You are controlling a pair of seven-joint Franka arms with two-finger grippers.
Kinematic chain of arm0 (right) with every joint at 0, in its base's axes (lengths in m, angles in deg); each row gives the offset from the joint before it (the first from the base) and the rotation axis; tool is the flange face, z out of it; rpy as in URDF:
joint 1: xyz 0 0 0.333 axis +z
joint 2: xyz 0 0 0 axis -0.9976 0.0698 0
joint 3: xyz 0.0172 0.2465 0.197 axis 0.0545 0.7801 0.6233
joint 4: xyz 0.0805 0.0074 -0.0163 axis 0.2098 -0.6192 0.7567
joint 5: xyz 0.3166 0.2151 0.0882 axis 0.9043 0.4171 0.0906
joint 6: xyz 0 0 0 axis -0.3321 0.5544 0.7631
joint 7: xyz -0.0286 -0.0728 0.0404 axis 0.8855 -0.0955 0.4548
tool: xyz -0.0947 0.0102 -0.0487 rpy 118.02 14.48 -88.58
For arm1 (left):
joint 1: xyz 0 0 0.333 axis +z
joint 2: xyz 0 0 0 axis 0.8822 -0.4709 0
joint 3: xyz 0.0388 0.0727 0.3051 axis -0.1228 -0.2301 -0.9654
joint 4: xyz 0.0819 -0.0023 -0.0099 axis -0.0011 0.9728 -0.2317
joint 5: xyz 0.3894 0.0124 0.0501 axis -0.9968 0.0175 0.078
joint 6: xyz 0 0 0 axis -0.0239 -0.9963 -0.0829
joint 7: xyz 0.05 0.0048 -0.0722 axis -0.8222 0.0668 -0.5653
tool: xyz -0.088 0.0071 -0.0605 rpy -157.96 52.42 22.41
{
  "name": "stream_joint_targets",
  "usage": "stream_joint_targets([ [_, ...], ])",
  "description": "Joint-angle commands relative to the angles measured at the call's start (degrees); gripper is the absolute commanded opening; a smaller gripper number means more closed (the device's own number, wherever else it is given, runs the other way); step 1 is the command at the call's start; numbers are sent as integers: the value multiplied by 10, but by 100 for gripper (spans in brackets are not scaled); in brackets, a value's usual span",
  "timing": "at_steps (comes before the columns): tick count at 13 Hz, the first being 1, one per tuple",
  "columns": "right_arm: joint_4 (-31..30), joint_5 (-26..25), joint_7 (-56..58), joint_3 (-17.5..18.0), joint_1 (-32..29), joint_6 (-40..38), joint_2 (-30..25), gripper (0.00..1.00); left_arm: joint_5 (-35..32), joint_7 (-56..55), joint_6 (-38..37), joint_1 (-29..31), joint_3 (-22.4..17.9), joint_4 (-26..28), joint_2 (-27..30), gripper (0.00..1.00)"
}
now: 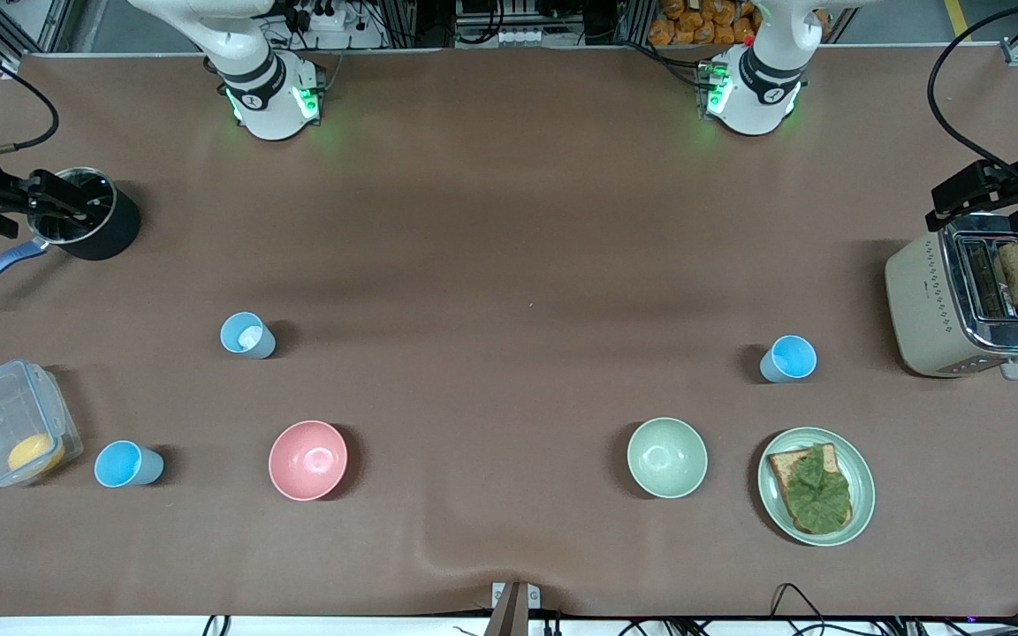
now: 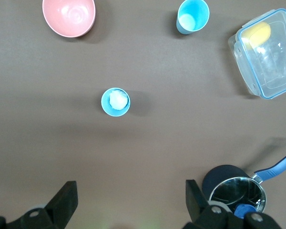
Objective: Stack blue cups with both arms
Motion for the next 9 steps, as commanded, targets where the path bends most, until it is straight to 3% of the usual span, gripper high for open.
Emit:
stream_joint_targets([
  [1, -7, 2, -9, -6, 9, 5, -5, 100, -15, 18, -12, 2, 3, -9, -4, 100],
  [9, -7, 2, -9, -5, 10, 5, -5, 100, -40, 25, -11, -4, 5, -9, -11, 100],
])
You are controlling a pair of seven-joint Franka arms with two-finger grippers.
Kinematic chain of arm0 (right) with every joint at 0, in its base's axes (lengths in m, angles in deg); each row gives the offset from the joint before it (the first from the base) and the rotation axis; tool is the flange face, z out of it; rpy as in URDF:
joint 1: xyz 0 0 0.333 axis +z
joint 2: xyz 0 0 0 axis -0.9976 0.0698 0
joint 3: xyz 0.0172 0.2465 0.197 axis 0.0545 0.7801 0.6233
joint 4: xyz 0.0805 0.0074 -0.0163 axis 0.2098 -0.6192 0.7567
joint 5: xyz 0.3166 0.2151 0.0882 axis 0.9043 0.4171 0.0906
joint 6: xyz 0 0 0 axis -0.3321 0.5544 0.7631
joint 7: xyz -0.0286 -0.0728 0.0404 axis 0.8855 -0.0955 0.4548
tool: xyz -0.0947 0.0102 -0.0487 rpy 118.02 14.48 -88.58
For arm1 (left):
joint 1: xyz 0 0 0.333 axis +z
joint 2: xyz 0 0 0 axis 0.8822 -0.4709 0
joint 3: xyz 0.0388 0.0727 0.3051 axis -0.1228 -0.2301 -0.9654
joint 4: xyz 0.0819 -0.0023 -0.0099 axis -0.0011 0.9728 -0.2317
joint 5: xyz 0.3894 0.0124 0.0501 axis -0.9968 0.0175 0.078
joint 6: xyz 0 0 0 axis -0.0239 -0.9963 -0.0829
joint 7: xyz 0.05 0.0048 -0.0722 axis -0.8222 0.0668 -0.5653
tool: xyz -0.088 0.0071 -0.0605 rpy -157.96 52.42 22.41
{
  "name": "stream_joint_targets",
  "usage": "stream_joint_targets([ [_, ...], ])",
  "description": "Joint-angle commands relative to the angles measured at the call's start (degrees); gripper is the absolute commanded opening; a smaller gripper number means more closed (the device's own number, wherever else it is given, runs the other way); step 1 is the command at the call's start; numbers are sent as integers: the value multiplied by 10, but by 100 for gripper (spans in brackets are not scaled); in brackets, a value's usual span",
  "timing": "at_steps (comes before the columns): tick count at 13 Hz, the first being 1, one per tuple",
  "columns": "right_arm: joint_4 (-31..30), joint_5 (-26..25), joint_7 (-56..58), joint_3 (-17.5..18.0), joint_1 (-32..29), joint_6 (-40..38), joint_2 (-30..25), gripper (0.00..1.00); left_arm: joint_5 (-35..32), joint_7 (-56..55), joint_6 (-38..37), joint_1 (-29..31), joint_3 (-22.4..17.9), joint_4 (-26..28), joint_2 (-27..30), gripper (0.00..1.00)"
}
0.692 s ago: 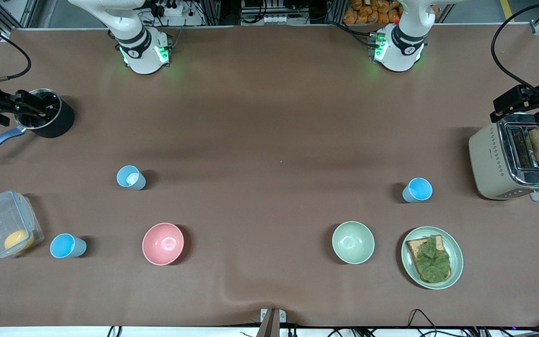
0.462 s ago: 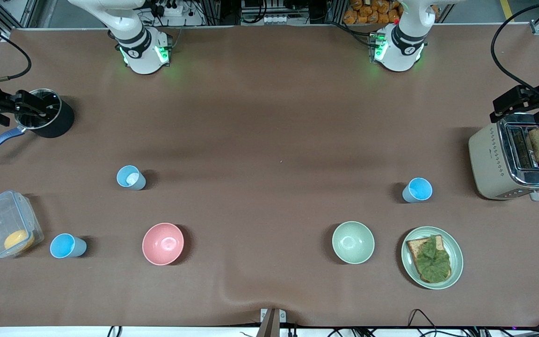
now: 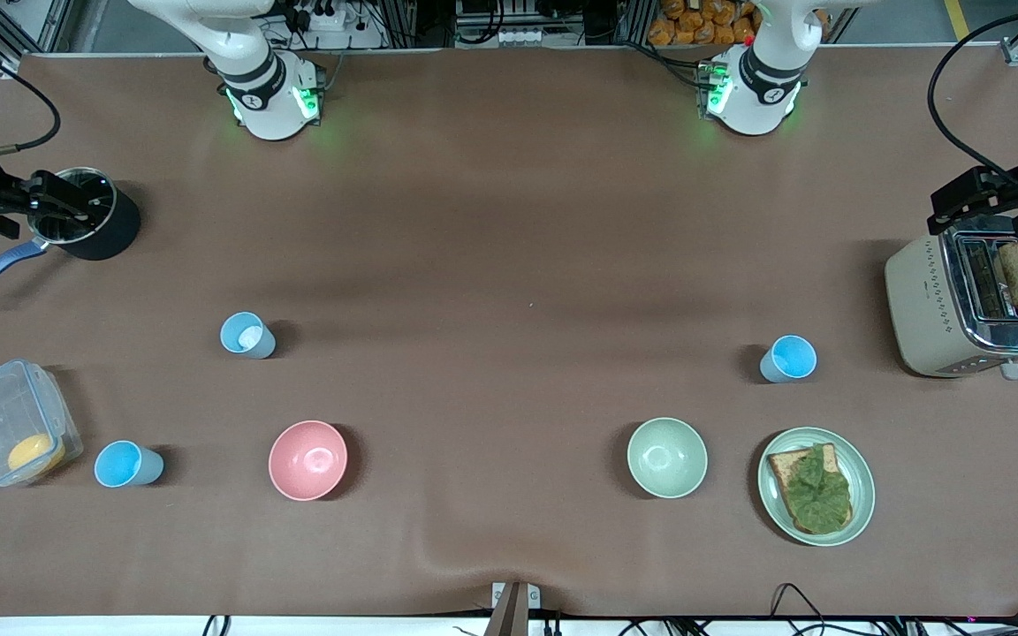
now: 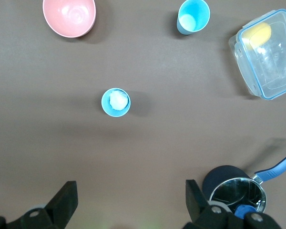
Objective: Stack blue cups with both arms
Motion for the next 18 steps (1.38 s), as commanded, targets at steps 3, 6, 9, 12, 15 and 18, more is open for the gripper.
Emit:
stream_joint_targets([
  [3, -6, 2, -9, -6, 10, 3, -5, 100, -14, 18, -10, 2, 2, -9, -8, 100],
  [6, -6, 2, -9, -5, 10, 4, -5, 100, -14, 21, -10, 1, 1, -1, -26, 100],
  [9, -6, 2, -9, -6, 9, 3, -5, 100, -13, 23, 24, 4, 1, 48, -26, 100],
  [12, -6, 2, -9, -6, 9, 3, -5, 100, -13, 23, 85, 20, 2, 108, -14, 100],
  [15, -6, 2, -9, -6, 8, 3, -5, 100, -14, 24, 148, 24, 1, 168, -1, 100],
  [18, -6, 3, -9, -6, 8, 3, -5, 100, -12, 24, 202, 25, 1, 217, 17, 100],
])
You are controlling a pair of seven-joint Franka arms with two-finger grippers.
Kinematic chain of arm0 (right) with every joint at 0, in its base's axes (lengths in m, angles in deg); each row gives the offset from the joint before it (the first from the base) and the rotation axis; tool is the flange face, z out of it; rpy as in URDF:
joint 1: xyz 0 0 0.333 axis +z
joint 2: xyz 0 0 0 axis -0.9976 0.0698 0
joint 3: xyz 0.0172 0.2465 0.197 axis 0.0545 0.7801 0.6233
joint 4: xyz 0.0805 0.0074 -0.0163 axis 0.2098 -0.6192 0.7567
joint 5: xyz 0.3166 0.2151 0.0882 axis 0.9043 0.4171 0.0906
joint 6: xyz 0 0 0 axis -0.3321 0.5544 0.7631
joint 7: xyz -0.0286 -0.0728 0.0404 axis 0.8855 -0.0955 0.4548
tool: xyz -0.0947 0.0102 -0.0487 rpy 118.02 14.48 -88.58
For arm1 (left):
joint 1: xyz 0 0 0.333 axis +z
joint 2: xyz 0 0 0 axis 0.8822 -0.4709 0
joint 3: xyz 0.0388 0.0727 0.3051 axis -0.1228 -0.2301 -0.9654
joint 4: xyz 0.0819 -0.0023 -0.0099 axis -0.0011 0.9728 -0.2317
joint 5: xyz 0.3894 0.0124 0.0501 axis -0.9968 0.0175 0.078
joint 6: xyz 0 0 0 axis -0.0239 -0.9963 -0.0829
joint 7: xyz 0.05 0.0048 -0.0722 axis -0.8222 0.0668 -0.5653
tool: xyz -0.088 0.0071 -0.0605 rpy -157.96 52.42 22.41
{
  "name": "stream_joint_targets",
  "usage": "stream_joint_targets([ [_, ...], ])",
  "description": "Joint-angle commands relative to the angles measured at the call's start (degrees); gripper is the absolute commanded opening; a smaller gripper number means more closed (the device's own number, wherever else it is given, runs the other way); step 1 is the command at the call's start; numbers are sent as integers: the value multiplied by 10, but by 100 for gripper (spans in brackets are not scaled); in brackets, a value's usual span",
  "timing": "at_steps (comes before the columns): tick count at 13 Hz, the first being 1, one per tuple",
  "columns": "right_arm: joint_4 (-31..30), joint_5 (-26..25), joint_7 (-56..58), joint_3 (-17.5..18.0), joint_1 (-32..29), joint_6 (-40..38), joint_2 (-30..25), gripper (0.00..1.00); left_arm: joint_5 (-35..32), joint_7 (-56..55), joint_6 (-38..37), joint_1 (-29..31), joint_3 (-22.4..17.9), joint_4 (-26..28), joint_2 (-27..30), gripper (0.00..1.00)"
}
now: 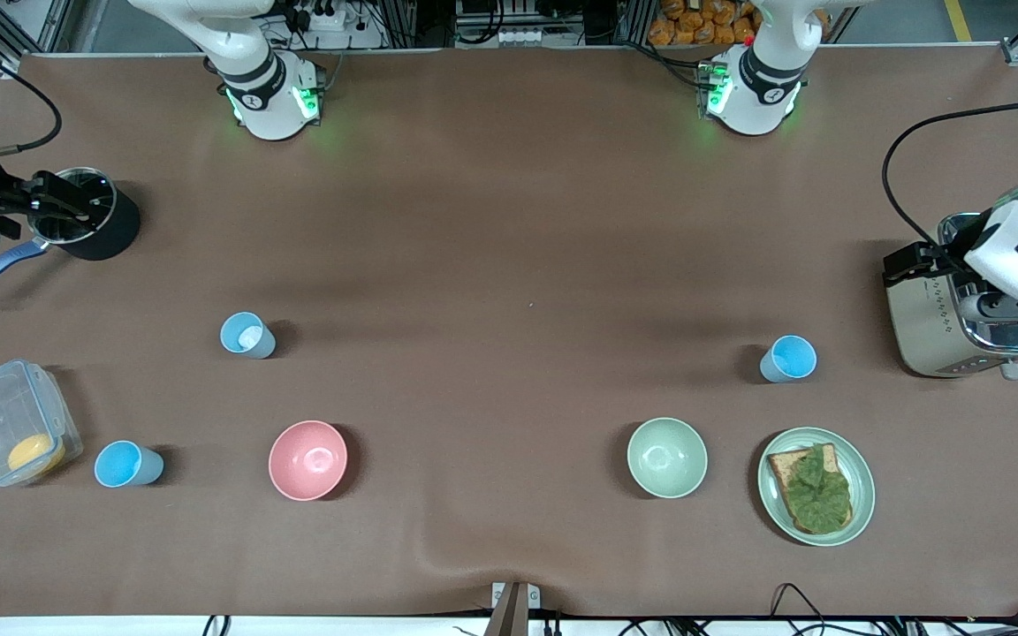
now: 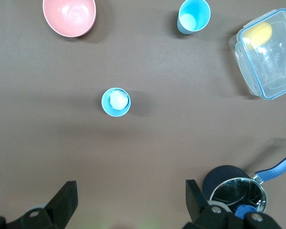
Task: Stack blue cups with both arms
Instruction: 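Reach the left gripper down to the blue cup beside the toaster and grasp it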
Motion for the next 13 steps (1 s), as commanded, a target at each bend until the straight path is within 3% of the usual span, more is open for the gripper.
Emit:
stream_joint_targets([
  [1, -4, 2, -9, -6, 8, 3, -5, 100, -11, 13, 70, 4, 3, 82, 52, 100],
  [13, -4, 2, -9, -6, 7, 3, -3, 100, -12, 9, 320, 11, 3, 249, 62, 100],
])
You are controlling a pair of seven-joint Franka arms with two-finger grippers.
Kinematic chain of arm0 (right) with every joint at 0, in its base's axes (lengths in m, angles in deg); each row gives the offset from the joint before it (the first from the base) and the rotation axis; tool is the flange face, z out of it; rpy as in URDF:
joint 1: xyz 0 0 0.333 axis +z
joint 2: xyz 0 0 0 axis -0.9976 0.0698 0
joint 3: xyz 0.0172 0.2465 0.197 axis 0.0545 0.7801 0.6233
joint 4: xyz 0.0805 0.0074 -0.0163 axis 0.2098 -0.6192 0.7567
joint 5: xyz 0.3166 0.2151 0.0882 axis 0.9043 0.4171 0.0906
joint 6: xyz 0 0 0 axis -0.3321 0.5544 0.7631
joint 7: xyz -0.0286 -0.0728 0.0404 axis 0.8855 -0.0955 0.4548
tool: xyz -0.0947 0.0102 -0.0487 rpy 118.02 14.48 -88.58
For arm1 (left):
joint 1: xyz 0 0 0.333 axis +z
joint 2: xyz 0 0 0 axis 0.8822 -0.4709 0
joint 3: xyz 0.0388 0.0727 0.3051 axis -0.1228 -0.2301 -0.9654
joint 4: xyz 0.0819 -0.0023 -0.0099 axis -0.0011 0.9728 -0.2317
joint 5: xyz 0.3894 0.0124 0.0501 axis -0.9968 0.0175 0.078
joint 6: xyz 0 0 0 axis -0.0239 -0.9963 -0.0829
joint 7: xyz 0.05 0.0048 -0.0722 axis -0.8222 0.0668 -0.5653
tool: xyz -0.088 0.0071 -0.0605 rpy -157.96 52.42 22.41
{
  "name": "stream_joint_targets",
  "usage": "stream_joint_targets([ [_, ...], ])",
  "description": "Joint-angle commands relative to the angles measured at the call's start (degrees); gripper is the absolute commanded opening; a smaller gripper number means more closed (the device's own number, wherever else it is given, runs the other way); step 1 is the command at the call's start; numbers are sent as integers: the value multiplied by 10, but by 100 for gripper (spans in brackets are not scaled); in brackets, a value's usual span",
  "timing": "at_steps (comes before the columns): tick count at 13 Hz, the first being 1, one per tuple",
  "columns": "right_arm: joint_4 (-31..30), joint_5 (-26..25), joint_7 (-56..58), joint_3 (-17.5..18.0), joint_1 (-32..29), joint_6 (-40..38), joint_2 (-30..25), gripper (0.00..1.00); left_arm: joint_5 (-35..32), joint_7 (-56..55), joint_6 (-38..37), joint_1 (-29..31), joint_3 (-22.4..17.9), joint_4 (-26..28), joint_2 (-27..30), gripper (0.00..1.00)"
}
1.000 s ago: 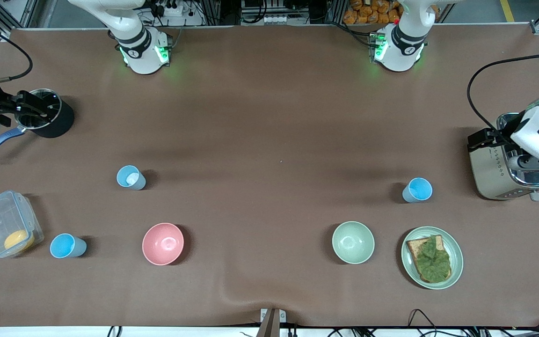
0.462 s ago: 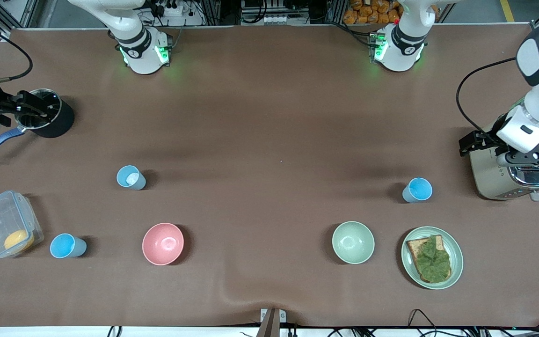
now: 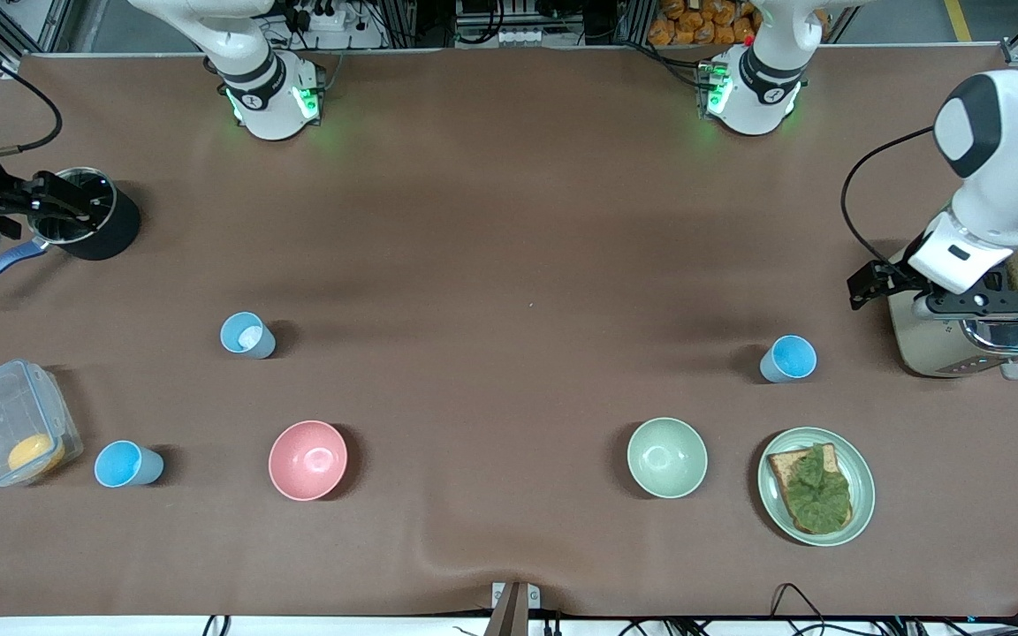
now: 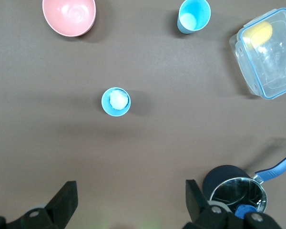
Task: Stack blue cups with both arms
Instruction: 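Reach the left gripper down to the blue cup beside the toaster and grasp it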
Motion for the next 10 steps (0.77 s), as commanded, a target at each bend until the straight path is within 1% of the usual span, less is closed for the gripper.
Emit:
stream_joint_targets([
  [1, -3, 2, -9, -6, 7, 2, -3, 100, -12, 5, 66, 6, 3, 46, 12, 100],
  [3, -3, 3, -9, -6, 7, 2, -3, 100, -12, -3, 120, 6, 3, 62, -3, 100],
  [7, -3, 3, -10, -6, 7, 2, -3, 100, -12, -41, 194, 1, 4, 65, -42, 100],
  [10, -4, 3, -10, -6, 6, 2, -3, 100, -14, -42, 266, 1, 4, 92, -62, 100],
])
